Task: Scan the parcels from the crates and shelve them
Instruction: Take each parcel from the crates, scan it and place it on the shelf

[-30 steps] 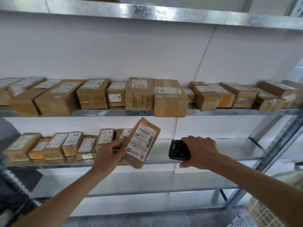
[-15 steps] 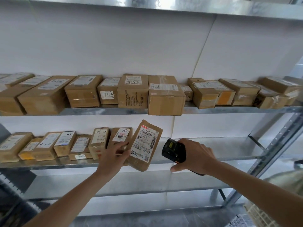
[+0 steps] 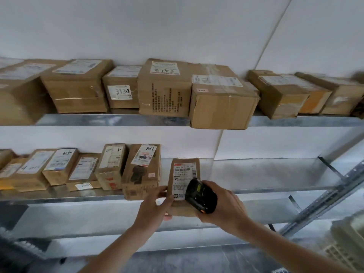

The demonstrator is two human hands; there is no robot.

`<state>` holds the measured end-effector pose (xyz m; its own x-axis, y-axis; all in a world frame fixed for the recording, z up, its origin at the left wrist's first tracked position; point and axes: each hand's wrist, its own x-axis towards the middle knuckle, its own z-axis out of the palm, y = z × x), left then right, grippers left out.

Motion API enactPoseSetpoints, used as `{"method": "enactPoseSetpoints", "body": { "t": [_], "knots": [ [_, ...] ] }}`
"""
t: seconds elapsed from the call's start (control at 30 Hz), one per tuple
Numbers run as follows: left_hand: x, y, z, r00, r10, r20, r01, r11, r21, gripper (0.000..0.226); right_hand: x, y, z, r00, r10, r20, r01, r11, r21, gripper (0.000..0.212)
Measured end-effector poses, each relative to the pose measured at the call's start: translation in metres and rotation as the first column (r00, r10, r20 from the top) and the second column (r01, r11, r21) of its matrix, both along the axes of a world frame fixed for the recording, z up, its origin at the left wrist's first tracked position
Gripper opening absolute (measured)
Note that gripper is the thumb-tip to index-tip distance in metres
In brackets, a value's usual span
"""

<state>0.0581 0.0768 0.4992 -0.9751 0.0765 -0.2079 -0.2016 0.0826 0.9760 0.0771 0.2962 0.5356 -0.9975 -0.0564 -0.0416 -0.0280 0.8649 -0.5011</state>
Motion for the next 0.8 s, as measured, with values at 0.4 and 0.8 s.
{"method": "enactPoseSetpoints", "body": {
  "t": [0.4, 0.8],
  "knots": [
    [-0.068, 0.008, -0.095, 0.985, -0.087, -0.147, 0.062, 0.984, -0.168, 0.045, -0.083, 0.004, -0.094, 0.993, -0.091, 0.079, 0.094, 0.995, -0.036, 0.079],
    [-0.109, 0.034, -0.154, 0.981, 0.117, -0.152, -0.155, 0.950, -0.272, 0.048, -0.154, 0.003, -0.155, 0.991, -0.019, 0.135, 0.028, 0.997, -0.068, 0.078]
  ]
}}
